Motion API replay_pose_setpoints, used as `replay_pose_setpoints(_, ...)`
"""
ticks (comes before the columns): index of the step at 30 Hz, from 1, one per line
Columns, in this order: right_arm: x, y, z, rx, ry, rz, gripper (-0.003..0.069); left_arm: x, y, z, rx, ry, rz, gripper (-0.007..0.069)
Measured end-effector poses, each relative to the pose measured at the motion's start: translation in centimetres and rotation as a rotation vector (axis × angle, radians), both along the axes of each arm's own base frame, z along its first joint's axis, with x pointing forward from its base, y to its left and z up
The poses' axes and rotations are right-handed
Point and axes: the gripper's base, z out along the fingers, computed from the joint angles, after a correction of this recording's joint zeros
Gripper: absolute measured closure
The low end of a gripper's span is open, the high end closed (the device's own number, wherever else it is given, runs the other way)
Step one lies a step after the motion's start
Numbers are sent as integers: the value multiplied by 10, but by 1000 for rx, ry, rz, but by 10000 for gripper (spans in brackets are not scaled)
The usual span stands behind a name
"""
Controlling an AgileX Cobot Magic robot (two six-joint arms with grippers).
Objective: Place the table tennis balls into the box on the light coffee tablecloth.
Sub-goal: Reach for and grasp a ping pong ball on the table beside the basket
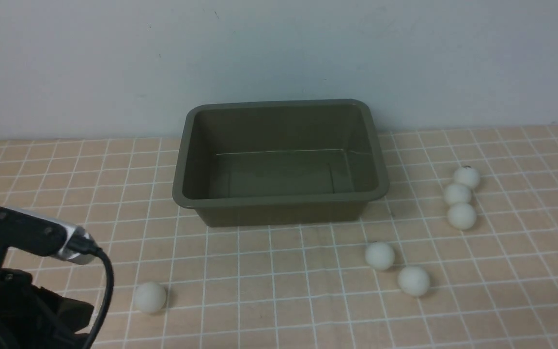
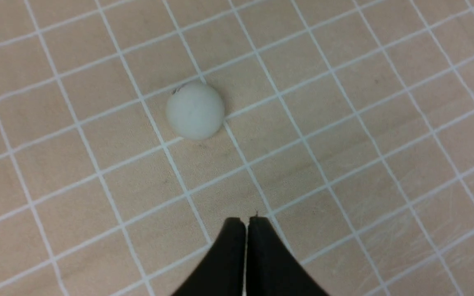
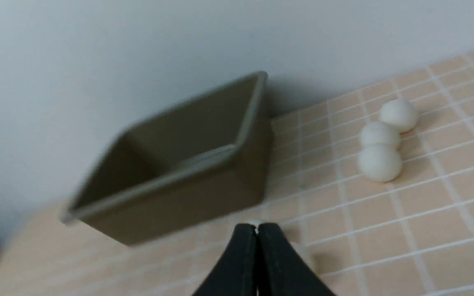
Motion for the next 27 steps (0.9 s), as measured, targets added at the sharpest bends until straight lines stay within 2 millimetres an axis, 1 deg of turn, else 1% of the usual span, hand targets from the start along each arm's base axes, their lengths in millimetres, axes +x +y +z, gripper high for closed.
replay_pose_setpoints(1,0,0,0,3,0,-2,677,1,0,-1,1,4,-3,657)
replay_pose_setpoints(2,0,0,4,180,11,-3,677,8,-2,-2,6,13,-11,636)
replay_pose_setpoints(3,0,0,4,201,10,-8,677,11,-2,-3,7,19,-12,627)
replay_pose_setpoints(4,1,-3,8,338,6,-41,677,17,-3,-2,9,23,-15,604)
replay_pose_setpoints(6,3,-13,11,477,-13,-143,677,31,-3,-1,16,27,-16,550)
replay_pose_setpoints(8,4,-27,10,566,-29,-290,677,43,-4,0,24,30,-25,495)
replay_pose_setpoints(10,3,-38,8,622,-38,-417,677,58,-5,2,19,41,-28,418)
replay_pose_setpoints(11,3,-39,8,625,-38,-427,677,58,-5,0,16,47,-27,411)
replay_pose_setpoints(12,3,-43,7,653,-39,-474,677,69,-7,2,-1,55,-23,356)
replay_pose_setpoints(13,3,-44,7,665,-37,-479,677,77,-8,1,-13,70,-23,323)
replay_pose_setpoints(14,3,-44,7,666,-37,-479,677,78,-8,1,-14,72,-23,323)
replay_pose_setpoints(15,3,-42,7,677,-33,-460,677,86,-9,-1,-17,92,-35,278)
replay_pose_setpoints(17,4,-38,8,679,-26,-416,677,93,-10,-4,-15,112,-44,248)
replay_pose_setpoints(19,4,-31,9,651,-17,-341,677,107,-11,-10,-9,139,-49,216)
replay_pose_setpoints(22,4,-25,10,579,-20,-276,677,113,-11,-17,-5,165,-50,209)
replay_pose_setpoints(27,3,-12,12,421,-40,-126,677,122,-10,-41,11,248,-55,208)
